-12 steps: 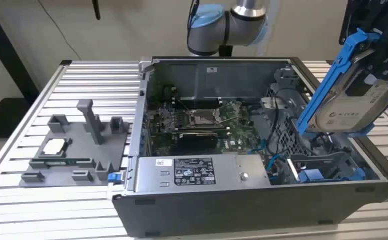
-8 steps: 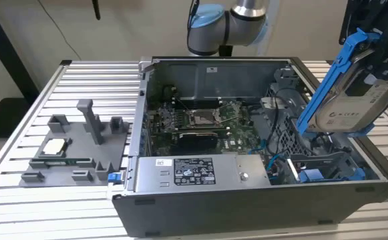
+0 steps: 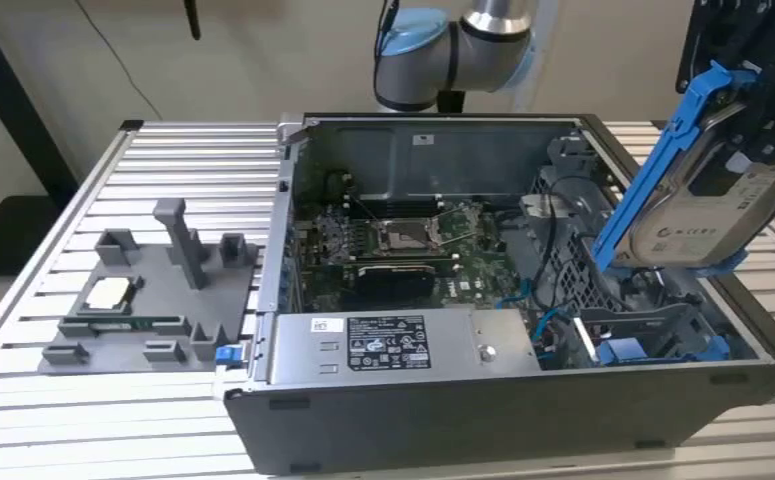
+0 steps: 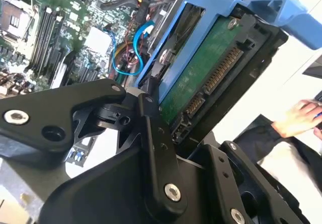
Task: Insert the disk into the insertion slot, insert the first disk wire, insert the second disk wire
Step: 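Insert the disk into the insertion slot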
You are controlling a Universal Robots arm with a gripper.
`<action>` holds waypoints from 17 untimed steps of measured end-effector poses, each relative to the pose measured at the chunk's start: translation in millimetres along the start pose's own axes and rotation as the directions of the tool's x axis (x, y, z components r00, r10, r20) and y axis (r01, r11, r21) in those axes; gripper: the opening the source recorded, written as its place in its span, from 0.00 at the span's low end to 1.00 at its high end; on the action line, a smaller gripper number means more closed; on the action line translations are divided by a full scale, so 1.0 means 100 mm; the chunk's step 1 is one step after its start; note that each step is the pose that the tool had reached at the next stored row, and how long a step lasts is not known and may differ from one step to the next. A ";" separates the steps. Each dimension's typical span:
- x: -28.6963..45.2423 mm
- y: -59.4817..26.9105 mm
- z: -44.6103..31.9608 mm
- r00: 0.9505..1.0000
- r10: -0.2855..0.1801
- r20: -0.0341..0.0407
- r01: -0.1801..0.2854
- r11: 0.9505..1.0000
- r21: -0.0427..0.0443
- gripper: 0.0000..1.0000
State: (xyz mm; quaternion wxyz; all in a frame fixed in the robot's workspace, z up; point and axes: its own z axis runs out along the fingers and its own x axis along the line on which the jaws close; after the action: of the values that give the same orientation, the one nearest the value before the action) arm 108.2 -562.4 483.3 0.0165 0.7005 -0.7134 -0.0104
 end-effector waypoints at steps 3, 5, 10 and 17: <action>0.000 -0.001 0.021 1.000 0.000 -0.004 0.000 1.000 0.002 0.33; 0.000 -0.001 0.035 1.000 0.000 -0.006 0.000 1.000 0.002 0.33; 0.006 -0.006 0.072 1.000 0.001 -0.010 -0.001 1.000 0.003 0.33; 0.011 -0.011 0.123 1.000 0.002 -0.018 -0.002 1.000 0.003 0.33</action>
State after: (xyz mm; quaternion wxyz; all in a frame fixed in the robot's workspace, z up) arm 108.8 -563.7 471.0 0.0219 0.6999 -0.7139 -0.0033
